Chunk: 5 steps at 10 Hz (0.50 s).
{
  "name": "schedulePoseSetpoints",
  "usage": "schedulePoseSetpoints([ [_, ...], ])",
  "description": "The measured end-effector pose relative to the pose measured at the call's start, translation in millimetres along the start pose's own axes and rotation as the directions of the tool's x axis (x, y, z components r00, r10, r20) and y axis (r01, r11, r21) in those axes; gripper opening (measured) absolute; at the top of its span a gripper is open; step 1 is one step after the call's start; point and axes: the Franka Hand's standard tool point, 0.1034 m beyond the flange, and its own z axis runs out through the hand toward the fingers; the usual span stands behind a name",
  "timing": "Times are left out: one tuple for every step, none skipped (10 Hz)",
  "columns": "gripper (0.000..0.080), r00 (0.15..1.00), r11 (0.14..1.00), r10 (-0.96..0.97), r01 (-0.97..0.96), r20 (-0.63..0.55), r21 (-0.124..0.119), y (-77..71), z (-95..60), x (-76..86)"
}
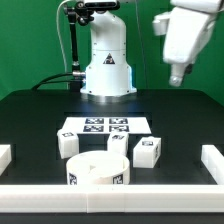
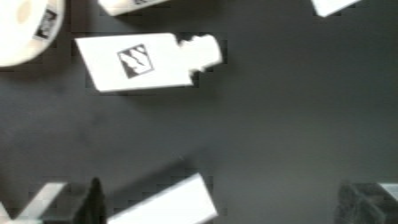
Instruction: Assemble stool
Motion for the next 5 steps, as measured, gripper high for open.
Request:
schedulePoseSetpoints([
  [0.0649,1.000,1.000,-0.022,0.022,-0.015,-0.003,16.5,10.5,-20.7],
  [0.0649,0.998,0.998,-0.056,0.056,-0.032,-0.014,31.2,17.7,-32.4],
  [0.0649,0.995,0.996,-0.085,0.084,-0.047,-0.027,46.1,25.3,-43.4],
  [0.0649,0.990,0.991,-0.125,0.122,-0.063,-0.045,65.2,31.2,-53.4],
  [0.0649,0.990,0.992,-0.124,0.122,-0.064,-0.045,70.1,33.0,-56.5],
])
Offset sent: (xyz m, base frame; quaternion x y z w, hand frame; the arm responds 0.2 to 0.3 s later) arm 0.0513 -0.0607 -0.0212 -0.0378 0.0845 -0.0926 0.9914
